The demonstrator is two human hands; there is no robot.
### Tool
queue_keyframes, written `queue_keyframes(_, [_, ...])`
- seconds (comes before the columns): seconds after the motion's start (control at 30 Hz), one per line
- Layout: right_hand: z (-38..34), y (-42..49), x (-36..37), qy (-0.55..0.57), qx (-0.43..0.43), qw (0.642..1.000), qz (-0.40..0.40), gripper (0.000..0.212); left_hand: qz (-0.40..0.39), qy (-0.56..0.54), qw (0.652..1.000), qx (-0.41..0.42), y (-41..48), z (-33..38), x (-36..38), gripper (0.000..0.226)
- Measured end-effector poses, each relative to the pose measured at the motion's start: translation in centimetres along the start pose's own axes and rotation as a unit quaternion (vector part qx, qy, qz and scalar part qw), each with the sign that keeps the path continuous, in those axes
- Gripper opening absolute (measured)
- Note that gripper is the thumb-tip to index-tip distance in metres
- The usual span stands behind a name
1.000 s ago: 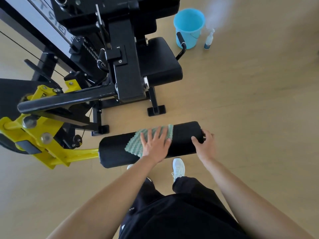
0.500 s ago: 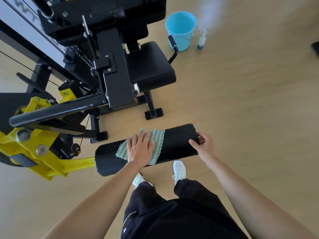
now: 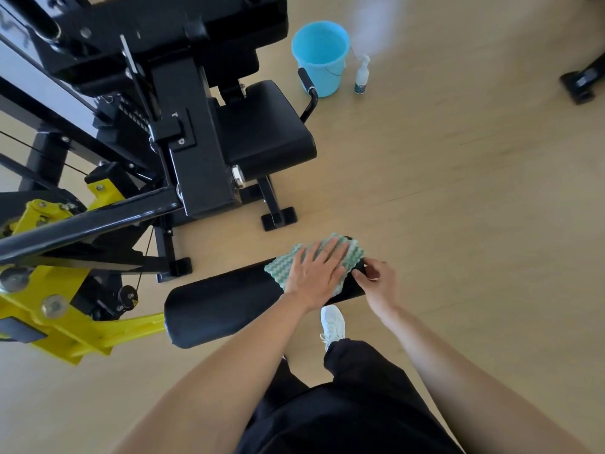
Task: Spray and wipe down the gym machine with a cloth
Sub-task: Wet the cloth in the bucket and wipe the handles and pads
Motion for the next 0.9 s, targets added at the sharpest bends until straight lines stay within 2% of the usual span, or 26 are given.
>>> queue_keyframes(0.07, [0.3, -0.4, -0.1, 0.002, 0.007, 1.000, -0.007, 0.028, 0.011, -0.004, 0.999, -0.048, -2.0, -2.5, 0.0, 0.058])
queue_keyframes(0.27, [1.5, -1.2, 0.1, -0.015, 0.002, 1.000, 0.026, 0.037, 0.071, -0.019, 0.968, -0.238, -13.6, -12.5, 1.0, 0.059])
queue_keyframes(0.37, [-0.5, -2.0, 0.2, -0.066, -0.051, 0.995, 0.061, 0.049, 0.083, -0.025, 0.956, -0.280, -16.4, -14.1, 1.5, 0.061])
queue_keyframes(0.5, [-6.3, -1.7, 3.2, -0.222, -0.213, 0.949, 0.071, 0.060, 0.102, -0.048, 0.943, -0.313, -16.5, -13.9, 2.1, 0.060])
queue_keyframes(0.6, [-7.7, -0.7, 6.7, -0.371, -0.224, 0.901, 0.020, 0.062, 0.110, -0.052, 0.940, -0.319, -16.8, -13.3, 2.2, 0.058])
queue_keyframes(0.67, [-7.1, -0.5, 7.8, -0.434, -0.239, 0.869, 0.023, 0.057, 0.108, -0.051, 0.939, -0.322, -17.4, -13.4, 2.4, 0.057])
queue_keyframes(0.77, [-5.9, -1.6, 7.3, -0.421, -0.273, 0.862, 0.068, 0.056, 0.108, -0.063, 0.923, -0.364, -18.9, -14.8, 2.7, 0.057])
queue_keyframes(0.9, [-4.3, -3.8, 6.3, -0.419, -0.289, 0.857, 0.082, 0.058, 0.109, -0.079, 0.897, -0.421, -21.3, -17.3, 2.7, 0.059])
Point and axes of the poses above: each hand's wrist, its own y-axis towards the middle knuckle, its own x-axis out of the palm, z = x × y, the point moved 7 cm from there along y, towards the middle knuckle, and after that the axes turned 15 degrees about x, right-handed, at the moved point
